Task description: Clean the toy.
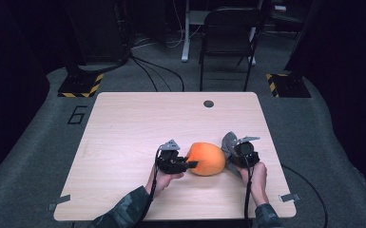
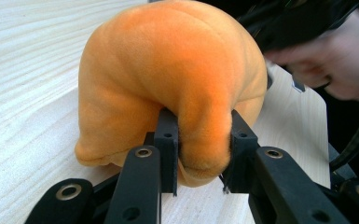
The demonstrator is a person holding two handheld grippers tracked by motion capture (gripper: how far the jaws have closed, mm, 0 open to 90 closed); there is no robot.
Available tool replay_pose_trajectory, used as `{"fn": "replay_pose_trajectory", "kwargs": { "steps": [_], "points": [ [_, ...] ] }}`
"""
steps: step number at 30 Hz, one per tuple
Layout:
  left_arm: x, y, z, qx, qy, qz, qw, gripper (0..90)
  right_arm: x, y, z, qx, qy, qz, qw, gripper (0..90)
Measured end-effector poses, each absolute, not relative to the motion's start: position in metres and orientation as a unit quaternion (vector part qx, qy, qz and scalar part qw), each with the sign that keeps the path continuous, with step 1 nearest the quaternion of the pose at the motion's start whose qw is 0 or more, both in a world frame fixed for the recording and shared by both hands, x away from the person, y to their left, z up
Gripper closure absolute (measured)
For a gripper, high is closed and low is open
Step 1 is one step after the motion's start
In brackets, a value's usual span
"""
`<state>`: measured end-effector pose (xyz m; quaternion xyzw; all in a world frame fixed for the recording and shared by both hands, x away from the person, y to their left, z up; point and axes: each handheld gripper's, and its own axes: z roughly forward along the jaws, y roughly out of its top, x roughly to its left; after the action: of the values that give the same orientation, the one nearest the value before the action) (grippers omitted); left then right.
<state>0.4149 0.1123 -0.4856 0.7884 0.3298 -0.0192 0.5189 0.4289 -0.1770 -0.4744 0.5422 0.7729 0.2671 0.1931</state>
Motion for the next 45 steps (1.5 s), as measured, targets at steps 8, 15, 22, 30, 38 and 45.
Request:
{"fn": "replay_pose_trajectory", "kwargs": {
  "steps": [8,15,22,30,38,45],
  "points": [
    [0.415,0.112,-0.485,0.789,0.328,-0.016,0.518,71.8,0.390,-0.143,-0.398,0.463,0.760,0.392,0.231,73.2],
    [0.415,0.113,-0.485,0.791,0.329,-0.014,0.516,71.8,0.381,-0.107,-0.400,0.417,0.785,0.406,0.212,72.9],
    [0.415,0.112,-0.485,0.789,0.328,-0.015,0.519,71.8,0.378,-0.114,-0.395,0.409,0.770,0.445,0.202,72.8],
    [0.415,0.112,-0.486,0.791,0.326,-0.013,0.517,71.7,0.378,-0.111,-0.405,0.402,0.790,0.400,0.232,72.3],
    [0.413,0.110,-0.486,0.794,0.324,-0.013,0.515,71.3,0.393,-0.143,-0.431,0.461,0.783,0.333,0.253,72.2],
    [0.414,0.111,-0.486,0.791,0.326,-0.015,0.517,71.3,0.407,-0.161,-0.452,0.500,0.779,0.296,0.236,72.2]
  ]
}}
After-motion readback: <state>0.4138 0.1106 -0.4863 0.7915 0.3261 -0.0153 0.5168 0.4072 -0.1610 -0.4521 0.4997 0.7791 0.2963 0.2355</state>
